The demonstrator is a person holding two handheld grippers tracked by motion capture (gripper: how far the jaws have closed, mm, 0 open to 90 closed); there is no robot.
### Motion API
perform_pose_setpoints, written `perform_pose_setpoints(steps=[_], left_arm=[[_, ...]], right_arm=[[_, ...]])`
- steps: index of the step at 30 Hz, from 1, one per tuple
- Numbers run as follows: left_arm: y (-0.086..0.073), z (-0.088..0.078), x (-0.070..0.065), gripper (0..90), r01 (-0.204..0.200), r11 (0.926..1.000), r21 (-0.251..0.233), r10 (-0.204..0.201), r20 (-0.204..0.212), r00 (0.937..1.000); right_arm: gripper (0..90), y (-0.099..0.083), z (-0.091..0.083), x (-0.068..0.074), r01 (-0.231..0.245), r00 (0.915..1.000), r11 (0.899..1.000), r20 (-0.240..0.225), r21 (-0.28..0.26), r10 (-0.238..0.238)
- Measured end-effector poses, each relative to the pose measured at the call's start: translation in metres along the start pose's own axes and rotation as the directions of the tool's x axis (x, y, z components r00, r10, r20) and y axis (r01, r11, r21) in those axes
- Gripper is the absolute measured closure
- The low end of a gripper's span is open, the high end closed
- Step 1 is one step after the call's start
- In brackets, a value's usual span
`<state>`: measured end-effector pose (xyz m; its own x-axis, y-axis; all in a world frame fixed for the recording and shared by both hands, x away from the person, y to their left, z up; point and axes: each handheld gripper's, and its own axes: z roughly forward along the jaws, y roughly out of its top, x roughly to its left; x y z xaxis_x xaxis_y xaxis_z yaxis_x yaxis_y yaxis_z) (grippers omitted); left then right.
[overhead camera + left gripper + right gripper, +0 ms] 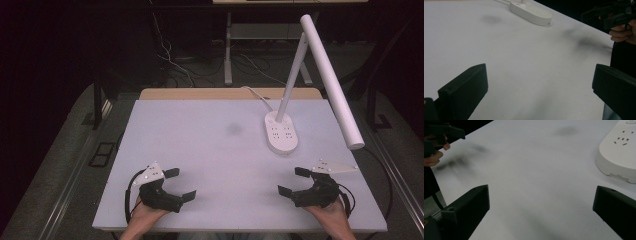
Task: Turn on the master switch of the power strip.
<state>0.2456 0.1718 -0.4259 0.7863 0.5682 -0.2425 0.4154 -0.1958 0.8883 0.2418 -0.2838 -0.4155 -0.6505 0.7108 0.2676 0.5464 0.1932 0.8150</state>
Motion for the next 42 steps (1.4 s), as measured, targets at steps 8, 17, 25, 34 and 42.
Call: perform_pose_setpoints(steps=[8, 17, 25, 34, 42], left_arm=[[-0.001, -0.001, 0.000, 0.0, 0.007, 1.0000, 0.000, -0.007, -0.005, 1.0000], [-0.001, -0.001, 0.002, 0.0, 0.012, 0.9999, 0.004, -0.012, -0.004, 0.9999], [-0.002, -0.002, 0.002, 0.0, 0.015, 0.9999, 0.008, -0.014, -0.013, 0.9998], [-0.002, -0.001, 0.002, 0.0, 0.015, 0.9997, 0.017, -0.015, -0.009, 0.9998], [-0.003, 0.000, 0.002, 0.0, 0.013, 0.9995, 0.030, -0.013, -0.007, 0.9999]], right_arm=[[0.3, 0.001, 0.001, 0.001, 0.000, 1.0000, 1.000, 0.001, 0.008, 0.000], [0.3, 0.001, 0.000, 0.002, 0.006, 0.9999, 1.000, 0.008, 0.026, -0.006], [0.3, 0.002, 0.001, 0.001, 0.011, 0.9999, 0.999, 0.010, 0.041, -0.011], [0.3, 0.007, 0.003, 0.002, 0.004, 0.9997, 0.998, 0.023, 0.065, -0.005], [0.3, 0.017, 0.005, 0.004, 0.025, 0.9994, 0.996, 0.023, 0.084, -0.027]])
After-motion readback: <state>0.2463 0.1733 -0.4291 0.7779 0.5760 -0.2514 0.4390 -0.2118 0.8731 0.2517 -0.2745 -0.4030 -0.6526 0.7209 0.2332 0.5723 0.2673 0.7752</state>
